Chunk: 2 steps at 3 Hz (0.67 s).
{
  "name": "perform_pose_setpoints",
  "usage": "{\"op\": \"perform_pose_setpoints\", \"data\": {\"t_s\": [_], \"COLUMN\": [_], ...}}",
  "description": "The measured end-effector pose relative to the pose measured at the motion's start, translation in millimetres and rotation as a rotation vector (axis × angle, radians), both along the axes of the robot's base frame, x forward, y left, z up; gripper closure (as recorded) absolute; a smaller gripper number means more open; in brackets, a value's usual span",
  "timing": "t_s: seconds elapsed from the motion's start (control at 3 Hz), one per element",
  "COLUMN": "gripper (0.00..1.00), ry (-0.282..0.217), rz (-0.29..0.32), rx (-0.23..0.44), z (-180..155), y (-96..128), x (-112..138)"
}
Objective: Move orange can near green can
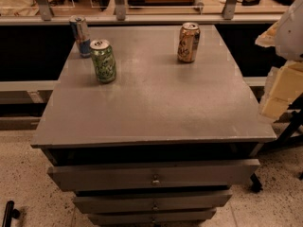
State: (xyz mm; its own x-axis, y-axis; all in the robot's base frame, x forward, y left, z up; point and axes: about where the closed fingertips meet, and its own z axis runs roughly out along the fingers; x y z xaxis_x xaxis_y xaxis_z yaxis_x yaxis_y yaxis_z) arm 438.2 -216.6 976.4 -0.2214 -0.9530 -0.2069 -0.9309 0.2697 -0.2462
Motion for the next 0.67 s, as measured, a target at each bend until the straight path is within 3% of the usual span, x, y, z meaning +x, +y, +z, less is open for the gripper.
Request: {"op": "perform_pose_setpoints", "data": {"t_s": [0.33, 0.67], "gripper": [0.0, 0.0], "ry": [0.0, -0.06], "rz": [0.0, -0.02], "rx": [0.0, 0.043], "z": [0.1, 7.2], "y": [0.0, -4.9], "x": [0.1, 29.1]}}
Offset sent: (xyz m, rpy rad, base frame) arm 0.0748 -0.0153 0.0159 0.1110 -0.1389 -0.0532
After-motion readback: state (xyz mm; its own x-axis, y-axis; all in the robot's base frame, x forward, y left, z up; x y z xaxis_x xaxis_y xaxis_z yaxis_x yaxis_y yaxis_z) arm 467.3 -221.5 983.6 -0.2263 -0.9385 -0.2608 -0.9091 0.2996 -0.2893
